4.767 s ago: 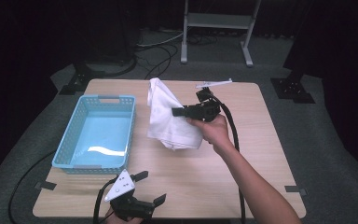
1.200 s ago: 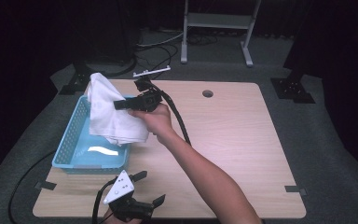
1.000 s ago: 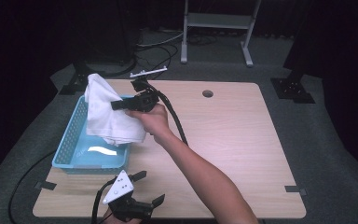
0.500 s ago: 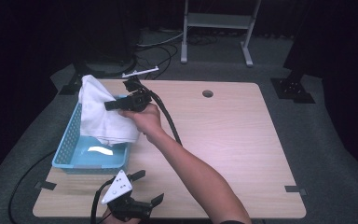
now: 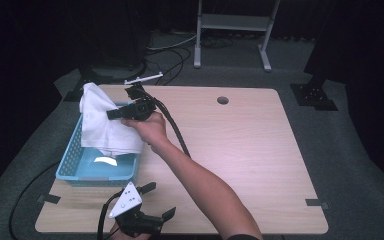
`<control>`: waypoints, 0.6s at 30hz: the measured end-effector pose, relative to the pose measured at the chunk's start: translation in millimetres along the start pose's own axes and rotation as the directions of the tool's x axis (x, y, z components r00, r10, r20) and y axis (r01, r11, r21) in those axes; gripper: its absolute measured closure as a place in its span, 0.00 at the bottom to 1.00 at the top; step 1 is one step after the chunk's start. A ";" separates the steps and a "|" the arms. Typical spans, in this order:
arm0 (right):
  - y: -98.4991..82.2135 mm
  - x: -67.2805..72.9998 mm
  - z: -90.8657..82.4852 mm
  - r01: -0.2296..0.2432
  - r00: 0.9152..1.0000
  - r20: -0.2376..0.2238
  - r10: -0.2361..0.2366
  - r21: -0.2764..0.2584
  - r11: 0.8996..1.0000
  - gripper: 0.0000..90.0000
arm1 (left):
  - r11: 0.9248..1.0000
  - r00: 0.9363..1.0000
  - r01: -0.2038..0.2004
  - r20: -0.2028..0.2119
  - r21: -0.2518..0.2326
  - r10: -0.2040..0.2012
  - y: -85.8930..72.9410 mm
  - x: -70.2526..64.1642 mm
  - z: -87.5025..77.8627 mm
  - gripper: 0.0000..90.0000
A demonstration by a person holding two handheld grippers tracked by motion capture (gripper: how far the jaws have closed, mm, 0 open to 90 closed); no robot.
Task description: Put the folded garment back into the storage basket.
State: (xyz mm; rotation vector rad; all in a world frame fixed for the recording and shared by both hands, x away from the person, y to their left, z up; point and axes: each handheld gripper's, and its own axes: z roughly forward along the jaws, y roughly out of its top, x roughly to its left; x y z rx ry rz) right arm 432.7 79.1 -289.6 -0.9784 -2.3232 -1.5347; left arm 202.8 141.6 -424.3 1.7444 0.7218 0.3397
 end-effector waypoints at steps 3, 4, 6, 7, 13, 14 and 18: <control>-0.1 0.1 4.2 -0.006 1.000 -0.003 0.006 0.004 1.000 0.81 | 1.000 1.000 -0.003 -0.002 0.000 0.003 0.0 0.3 -0.5 0.04; -0.3 0.1 5.4 -0.007 1.000 -0.004 0.007 0.003 1.000 0.81 | 1.000 1.000 -0.003 -0.002 0.000 0.003 0.0 0.5 -0.5 0.04; -0.1 0.2 7.5 -0.009 1.000 -0.006 0.009 0.002 1.000 0.81 | 1.000 1.000 -0.005 -0.004 0.002 0.005 0.0 0.8 -0.4 0.04; -0.1 0.1 8.5 -0.012 1.000 -0.005 0.012 0.001 1.000 0.81 | 1.000 1.000 -0.005 -0.004 0.001 0.005 0.0 1.0 -0.5 0.04; -0.1 -2.1 13.1 -0.019 1.000 0.000 0.019 0.005 1.000 0.81 | 1.000 1.000 -0.007 -0.005 0.006 0.007 -0.2 2.0 -0.2 0.04; -0.3 -2.5 13.8 -0.018 1.000 0.001 0.018 0.005 1.000 0.81 | 1.000 1.000 -0.007 -0.006 0.006 0.007 -0.2 2.1 -0.1 0.04; -0.7 -3.3 15.8 -0.025 1.000 -0.001 0.025 0.006 1.000 0.81 | 1.000 1.000 -0.007 -0.007 0.006 0.007 -0.2 2.1 -0.3 0.04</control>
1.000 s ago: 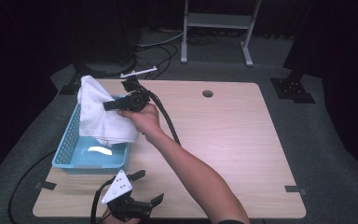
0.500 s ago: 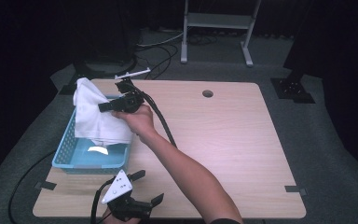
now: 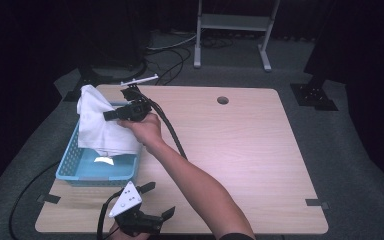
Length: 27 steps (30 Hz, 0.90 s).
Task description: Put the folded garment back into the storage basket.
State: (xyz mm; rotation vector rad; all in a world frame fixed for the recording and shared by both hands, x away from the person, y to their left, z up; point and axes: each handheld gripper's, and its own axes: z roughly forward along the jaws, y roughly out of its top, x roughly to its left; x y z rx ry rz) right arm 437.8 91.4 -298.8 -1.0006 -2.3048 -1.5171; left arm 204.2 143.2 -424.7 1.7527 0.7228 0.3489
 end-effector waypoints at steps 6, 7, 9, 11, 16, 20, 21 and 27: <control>-0.5 -0.9 3.5 -0.005 1.000 0.001 0.005 0.002 1.000 0.81 | 1.000 1.000 0.002 -0.001 -0.005 -0.002 0.3 -0.2 -0.8 0.04; -0.5 -1.0 4.4 -0.003 1.000 0.001 0.003 0.002 1.000 0.81 | 1.000 1.000 -0.001 -0.002 -0.006 0.001 0.4 -0.1 -1.2 0.04; -0.5 -1.5 5.9 -0.010 1.000 -0.003 0.010 0.001 1.000 0.81 | 1.000 1.000 0.000 -0.003 -0.007 0.000 0.4 0.2 -1.8 0.04; -0.8 -2.3 7.9 -0.014 1.000 -0.009 0.014 0.000 1.000 0.81 | 1.000 1.000 0.001 -0.005 -0.006 -0.001 0.3 0.6 -1.9 0.04; -2.4 -3.9 14.4 -0.025 1.000 -0.007 0.025 0.006 1.000 0.81 | 1.000 1.000 -0.004 -0.007 -0.002 0.004 0.2 0.1 -1.3 0.04; -4.2 -5.3 19.6 -0.038 0.999 -0.008 0.038 0.006 0.999 0.81 | 1.000 1.000 -0.009 -0.007 0.002 0.009 0.2 -0.7 -0.7 0.04; -4.8 -5.6 21.0 -0.039 0.999 -0.006 0.039 0.009 0.999 0.81 | 1.000 1.000 -0.010 -0.007 0.002 0.010 0.3 -0.9 -0.6 0.04; -7.1 -9.4 29.4 -0.057 0.998 0.005 0.057 0.020 0.998 0.81 | 1.000 1.000 -0.017 -0.011 0.004 0.017 0.5 -1.6 -0.4 0.04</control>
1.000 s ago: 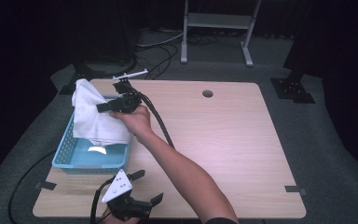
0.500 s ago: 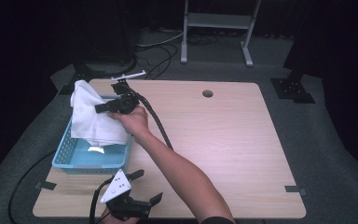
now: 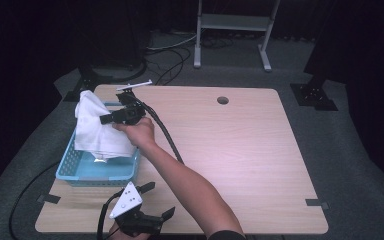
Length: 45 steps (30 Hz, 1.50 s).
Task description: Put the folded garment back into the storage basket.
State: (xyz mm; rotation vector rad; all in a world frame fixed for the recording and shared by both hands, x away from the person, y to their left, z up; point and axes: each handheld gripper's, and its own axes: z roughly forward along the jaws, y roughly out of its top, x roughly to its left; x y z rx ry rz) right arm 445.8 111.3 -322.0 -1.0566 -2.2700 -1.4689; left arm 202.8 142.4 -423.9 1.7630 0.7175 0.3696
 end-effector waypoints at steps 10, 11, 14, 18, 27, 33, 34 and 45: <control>-6.4 -5.3 16.3 -0.025 1.000 0.017 0.024 0.023 0.999 0.81 | 1.000 1.000 -0.003 -0.002 -0.002 0.003 0.3 0.2 -0.7 0.04; -6.9 -6.0 17.7 -0.025 1.000 0.018 0.025 0.024 0.999 0.81 | 1.000 1.000 -0.003 -0.003 -0.003 0.003 0.3 0.3 -0.9 0.04; -8.1 -6.9 20.5 -0.030 0.999 0.026 0.029 0.031 0.999 0.81 | 1.000 1.000 -0.005 -0.008 -0.004 0.005 0.4 0.4 -1.1 0.04; -9.6 -10.8 23.7 -0.035 0.999 0.043 0.034 0.037 0.999 0.81 | 1.000 1.000 -0.006 -0.009 -0.005 0.006 0.4 0.3 -1.4 0.04; -13.1 -15.9 29.5 -0.068 0.996 0.056 0.066 0.039 0.997 0.81 | 1.000 1.000 -0.007 -0.013 -0.008 0.007 0.5 0.2 -1.8 0.04; -15.4 -19.8 33.2 -0.104 0.993 0.062 0.102 0.032 0.994 0.81 | 1.000 1.000 -0.006 -0.014 -0.011 0.006 0.6 0.6 -2.6 0.04; -15.6 -20.3 33.8 -0.103 0.993 0.065 0.101 0.033 0.994 0.81 | 1.000 1.000 -0.006 -0.013 -0.011 0.006 0.6 0.6 -2.6 0.04; -16.5 -19.2 38.3 -0.113 0.992 0.065 0.111 0.030 0.993 0.81 | 1.000 1.000 -0.006 -0.012 -0.012 0.006 0.7 0.8 -2.7 0.04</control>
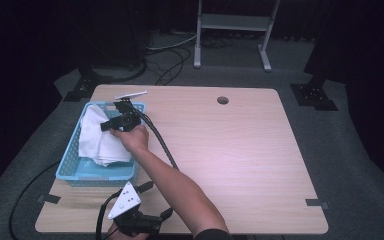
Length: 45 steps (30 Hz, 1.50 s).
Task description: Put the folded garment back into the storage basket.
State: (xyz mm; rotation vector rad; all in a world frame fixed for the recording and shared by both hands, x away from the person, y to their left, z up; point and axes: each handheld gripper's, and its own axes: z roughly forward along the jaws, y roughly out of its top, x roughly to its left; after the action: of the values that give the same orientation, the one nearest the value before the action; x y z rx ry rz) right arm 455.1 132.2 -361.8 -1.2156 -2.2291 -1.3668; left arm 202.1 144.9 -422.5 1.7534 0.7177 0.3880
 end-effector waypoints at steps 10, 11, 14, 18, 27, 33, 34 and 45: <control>0.3 -4.6 2.6 0.044 0.997 0.061 -0.046 0.042 0.998 0.66 | 1.000 1.000 -0.001 0.001 -0.003 0.001 0.1 0.3 -0.5 0.04; 0.6 -3.7 1.3 0.060 0.995 0.072 -0.063 0.045 0.997 0.65 | 1.000 1.000 0.000 0.002 -0.002 0.000 0.1 0.2 -0.4 0.04; 1.0 -2.0 0.0 0.087 0.992 0.088 -0.092 0.056 0.995 0.64 | 1.000 1.000 -0.004 0.002 0.000 0.004 0.2 -0.4 0.1 0.04; 0.2 0.9 -1.3 0.179 0.976 0.108 -0.191 0.107 0.978 0.59 | 1.000 1.000 0.000 0.002 -0.002 0.000 -0.1 -1.0 0.5 0.04; -3.0 4.2 -6.8 0.280 0.954 0.067 -0.293 0.158 0.947 0.51 | 1.000 1.000 0.003 0.002 -0.001 -0.003 -0.1 -1.1 0.7 0.04; -6.2 8.8 -9.1 0.349 0.931 0.039 -0.362 0.187 0.918 0.49 | 1.000 1.000 0.010 -0.002 -0.002 -0.010 -0.5 1.2 0.5 0.04; -6.6 9.8 -10.0 0.358 0.929 0.032 -0.370 0.184 0.915 0.48 | 1.000 1.000 0.013 -0.004 -0.004 -0.013 -0.5 1.9 0.2 0.04; -8.1 16.1 -22.1 0.456 0.888 -0.023 -0.460 0.186 0.870 0.32 | 1.000 1.000 0.002 -0.004 0.015 -0.002 -0.8 5.1 7.3 0.04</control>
State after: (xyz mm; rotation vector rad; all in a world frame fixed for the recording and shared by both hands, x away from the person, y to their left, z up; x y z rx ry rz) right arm 434.6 120.6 -345.7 -0.6602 -2.7079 -1.2488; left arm 210.0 142.8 -426.0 1.7665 0.7271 0.3853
